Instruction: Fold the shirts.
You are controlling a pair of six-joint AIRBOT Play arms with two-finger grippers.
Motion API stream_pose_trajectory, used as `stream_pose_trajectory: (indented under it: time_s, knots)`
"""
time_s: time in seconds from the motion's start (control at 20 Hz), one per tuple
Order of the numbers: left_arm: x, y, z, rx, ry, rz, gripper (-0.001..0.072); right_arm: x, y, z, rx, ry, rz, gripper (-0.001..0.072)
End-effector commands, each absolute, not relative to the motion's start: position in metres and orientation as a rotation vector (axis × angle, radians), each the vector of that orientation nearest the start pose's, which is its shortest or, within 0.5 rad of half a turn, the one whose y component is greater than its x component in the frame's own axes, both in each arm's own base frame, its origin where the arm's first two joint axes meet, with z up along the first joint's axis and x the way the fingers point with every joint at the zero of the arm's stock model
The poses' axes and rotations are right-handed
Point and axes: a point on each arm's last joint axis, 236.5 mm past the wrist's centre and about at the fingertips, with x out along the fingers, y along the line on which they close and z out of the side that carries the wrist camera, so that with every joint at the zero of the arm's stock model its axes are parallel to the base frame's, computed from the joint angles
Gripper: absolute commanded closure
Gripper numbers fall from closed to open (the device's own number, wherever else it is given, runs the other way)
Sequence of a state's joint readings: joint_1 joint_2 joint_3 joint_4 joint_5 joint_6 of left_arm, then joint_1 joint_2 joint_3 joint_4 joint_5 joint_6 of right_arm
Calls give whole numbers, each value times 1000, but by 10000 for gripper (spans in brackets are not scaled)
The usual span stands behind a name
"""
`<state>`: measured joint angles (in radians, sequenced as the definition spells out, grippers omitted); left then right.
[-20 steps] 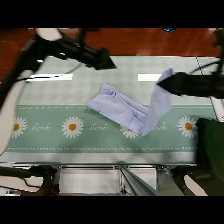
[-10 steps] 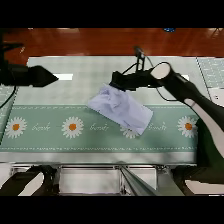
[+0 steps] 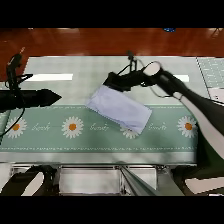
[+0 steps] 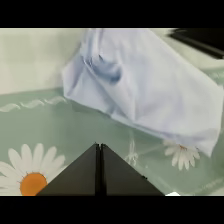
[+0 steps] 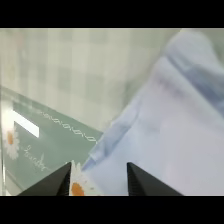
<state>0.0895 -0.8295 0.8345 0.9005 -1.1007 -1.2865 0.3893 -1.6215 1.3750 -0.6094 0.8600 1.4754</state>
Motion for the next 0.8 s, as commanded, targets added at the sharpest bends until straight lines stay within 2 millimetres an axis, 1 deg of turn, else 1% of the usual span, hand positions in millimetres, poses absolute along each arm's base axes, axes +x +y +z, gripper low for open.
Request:
stream_pose_trajectory:
  time_s: [0.0,0.05,0.1,0.15,0.2,0.25,0.3,0.35,0.4,0.45,0.5,0.55,0.6,0.65,0.75]
  knots:
    - [336,-78,91,-422,892,-339,691,410,253,101,595,1143,712,304]
    - [338,-72,94,-429,882,-322,691,404,210,121,533,1112,642,304]
    - [338,-68,94,-438,880,-312,691,395,165,134,455,1086,533,304]
    - [335,-68,92,-441,894,-316,691,383,118,140,384,1060,391,304]
    - [333,-70,90,-443,905,-323,691,365,72,142,327,1027,234,305]
    - [330,-74,86,-442,921,-334,691,344,39,138,313,1008,110,304]
    - [327,-78,83,-440,933,-344,691,321,17,126,331,997,19,304]
    - [324,-84,78,-437,947,-356,691,301,7,108,365,998,-29,304]
    - [321,-89,73,-434,959,-367,691,283,4,84,416,1006,-61,304]
    - [319,-93,68,-432,970,-376,691,271,8,59,485,1014,-81,304]
    - [316,-98,62,-430,980,-382,691,262,16,35,555,1032,-84,304]
    - [313,-101,56,-430,993,-388,691,254,29,10,635,1070,-75,304]
    - [310,-105,49,-429,1008,-394,691,249,46,-11,722,1102,-52,304]
    - [306,-108,45,-428,1022,-401,691,246,58,-27,793,1124,-39,304]
    - [302,-113,39,-424,1040,-413,691,243,77,-52,883,1166,-22,304]
